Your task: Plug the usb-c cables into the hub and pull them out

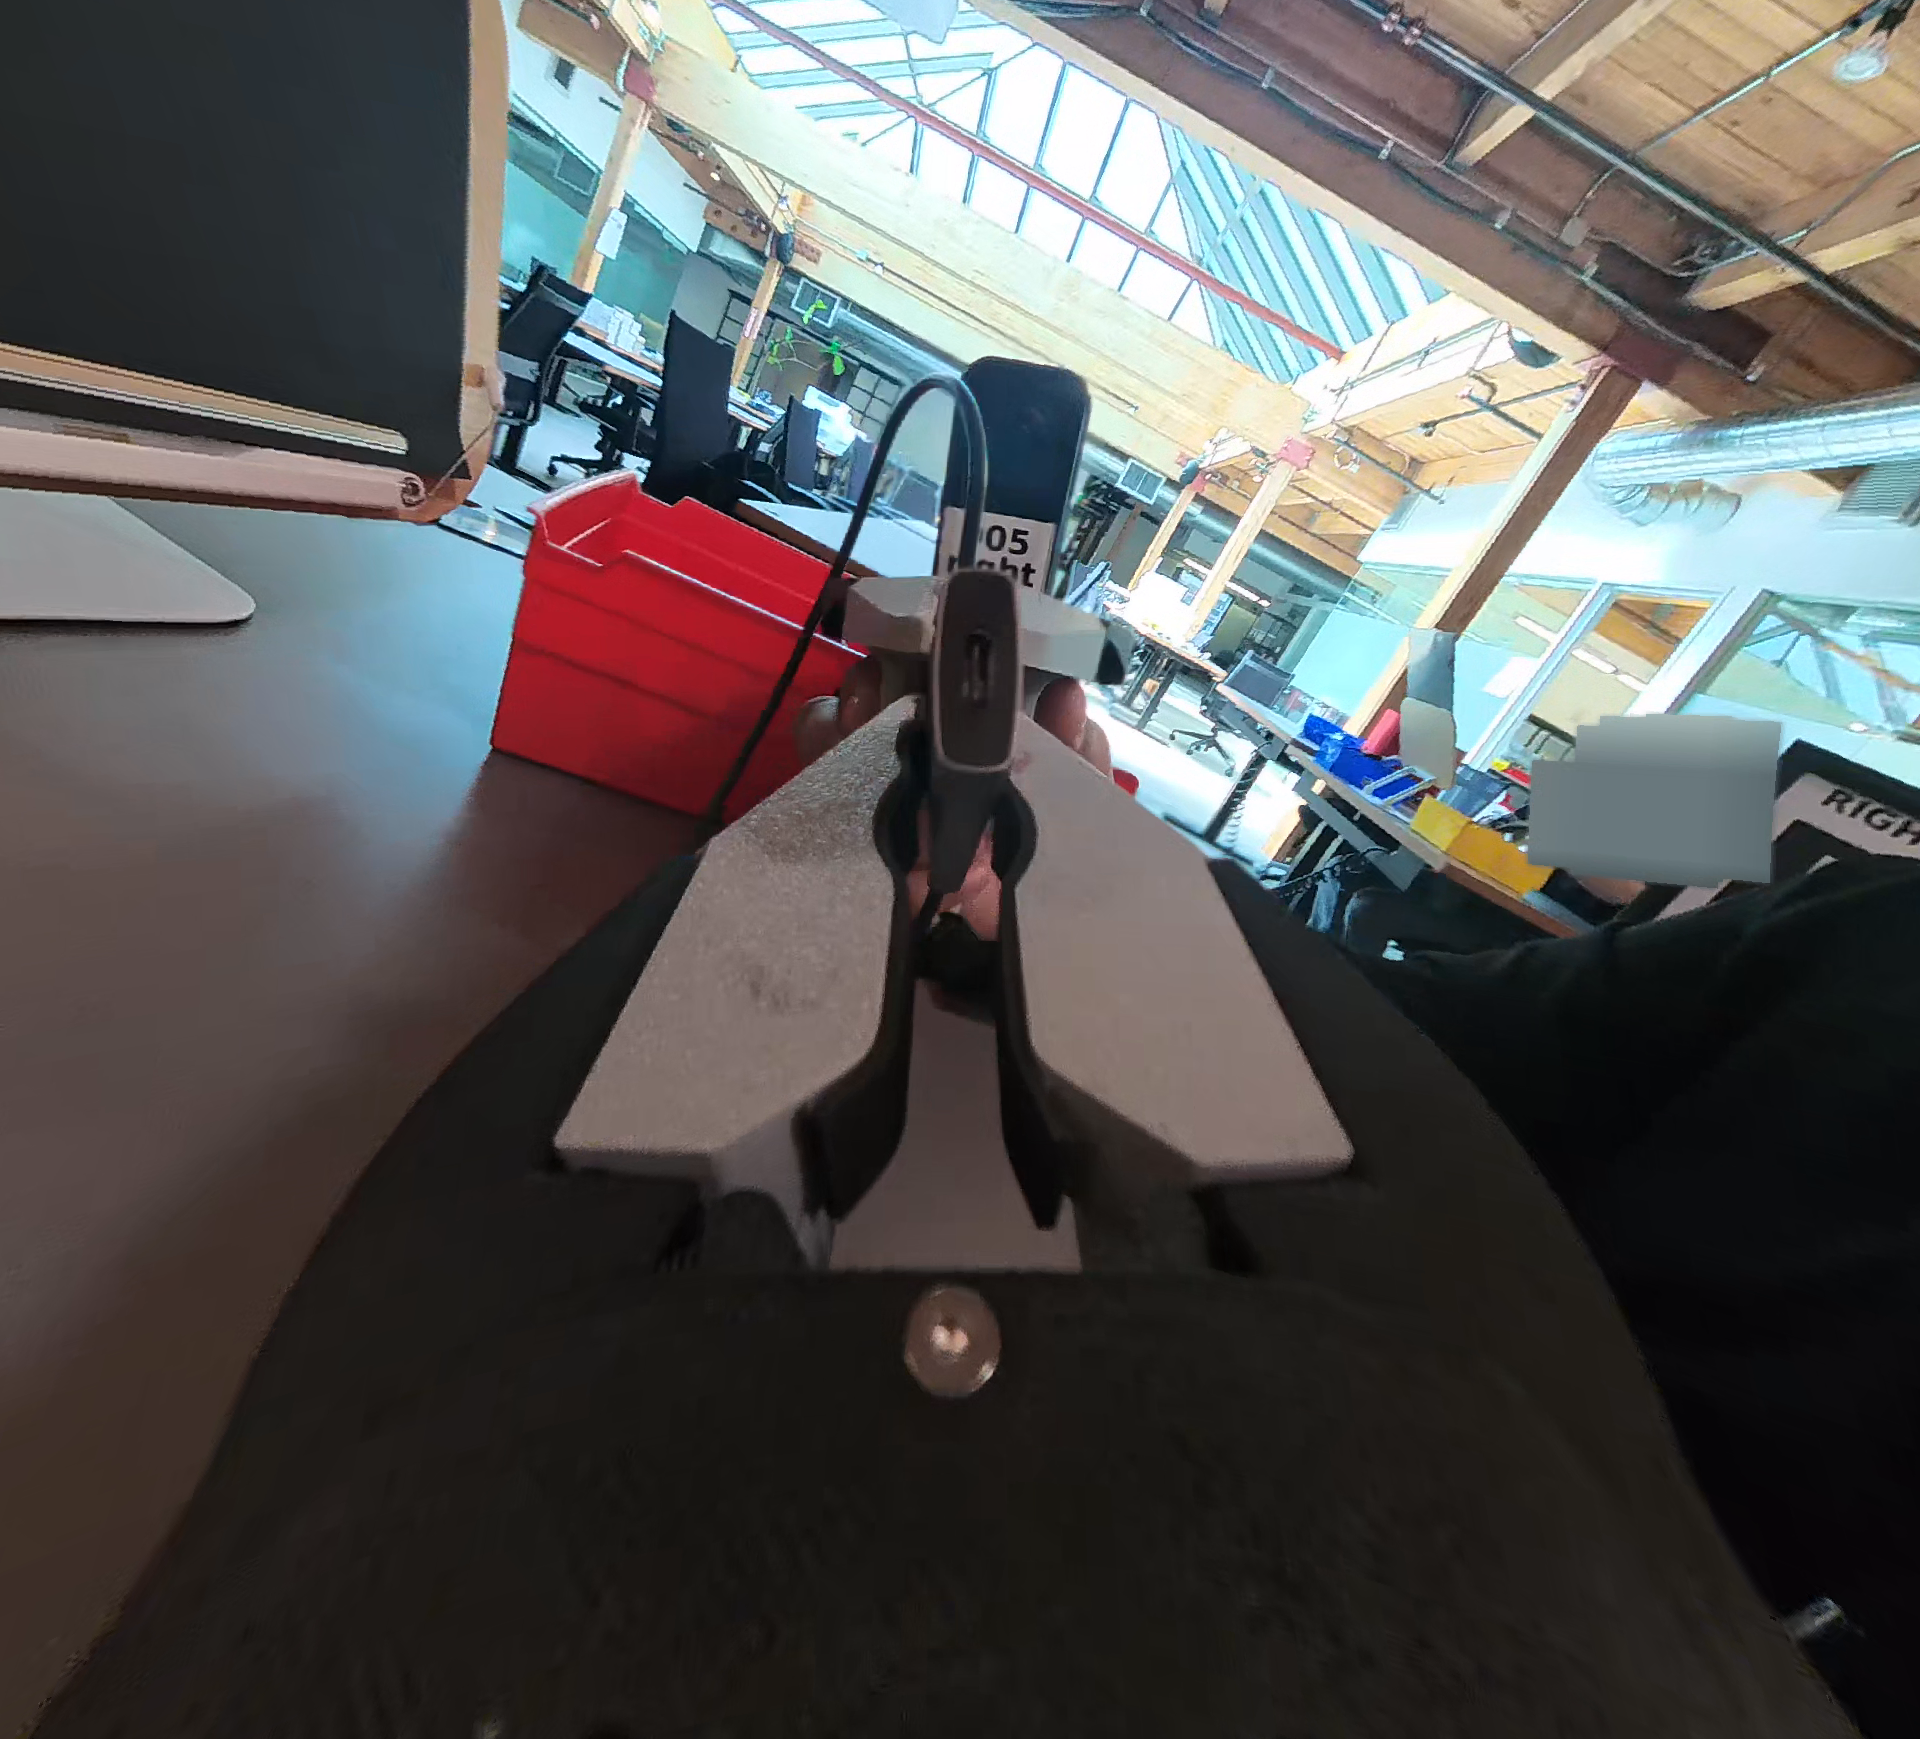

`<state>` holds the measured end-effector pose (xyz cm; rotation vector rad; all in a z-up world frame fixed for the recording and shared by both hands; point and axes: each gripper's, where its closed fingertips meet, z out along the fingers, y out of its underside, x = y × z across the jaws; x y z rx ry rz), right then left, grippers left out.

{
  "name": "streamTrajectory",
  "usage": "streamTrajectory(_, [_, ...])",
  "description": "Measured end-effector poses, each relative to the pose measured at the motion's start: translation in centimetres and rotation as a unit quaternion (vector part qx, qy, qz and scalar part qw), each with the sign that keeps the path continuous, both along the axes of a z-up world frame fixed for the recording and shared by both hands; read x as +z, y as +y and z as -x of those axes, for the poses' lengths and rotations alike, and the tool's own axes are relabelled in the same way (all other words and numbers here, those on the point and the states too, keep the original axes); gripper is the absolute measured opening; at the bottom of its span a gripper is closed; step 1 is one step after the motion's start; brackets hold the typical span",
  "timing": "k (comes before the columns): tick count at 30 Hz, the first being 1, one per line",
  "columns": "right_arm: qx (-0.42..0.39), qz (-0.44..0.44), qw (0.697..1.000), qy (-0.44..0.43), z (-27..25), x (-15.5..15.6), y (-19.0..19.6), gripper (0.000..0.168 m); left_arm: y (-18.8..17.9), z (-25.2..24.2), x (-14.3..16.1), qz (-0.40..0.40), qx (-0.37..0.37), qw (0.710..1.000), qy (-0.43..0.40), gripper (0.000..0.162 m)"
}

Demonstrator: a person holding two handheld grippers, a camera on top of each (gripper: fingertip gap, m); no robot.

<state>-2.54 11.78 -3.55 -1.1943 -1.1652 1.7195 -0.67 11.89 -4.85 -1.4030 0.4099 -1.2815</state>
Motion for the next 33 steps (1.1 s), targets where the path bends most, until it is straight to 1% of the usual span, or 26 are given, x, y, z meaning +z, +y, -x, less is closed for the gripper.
streamTrajectory(4, [-0.003,0.004,1.0,0.016,-0.4,0.6,0.2,0.002,-0.2,0.2,0.4,0.005,-0.013,1.0,-0.026,0.009])
streamTrajectory(14, [-0.01,0.008,1.0,0.025,-0.4,0.8,0.4,0.003,0.0,-0.2,-0.2,0.003,0.002,1.0,0.001,0.009])
streamTrajectory(18, [0.002,0.024,0.999,0.03,-0.4,0.8,0.3,0.003,-0.1,-0.5,-0.5,-0.016,0.008,0.999,0.031,0.008])
streamTrajectory(21, [0.011,0.036,0.999,0.033,-0.4,0.8,0.1,0.003,-0.2,-0.5,-0.4,-0.014,0.003,1.0,0.028,0.008])
streamTrajectory(24, [0.011,0.034,0.999,0.024,0.0,0.4,-0.1,0.003,-0.1,-0.5,-0.6,-0.016,0.009,0.999,0.039,0.007])
streamTrajectory(27, [0.022,0.044,0.998,0.025,0.0,0.4,-0.2,0.003,-0.3,-0.7,-0.4,-0.008,-0.006,1.0,0.025,0.008])
streamTrajectory(33, [0.028,0.044,0.999,0.0,0.1,-0.2,-0.4,0.004,0.0,-1.0,-0.8,-0.003,0.001,0.999,0.034,0.008])
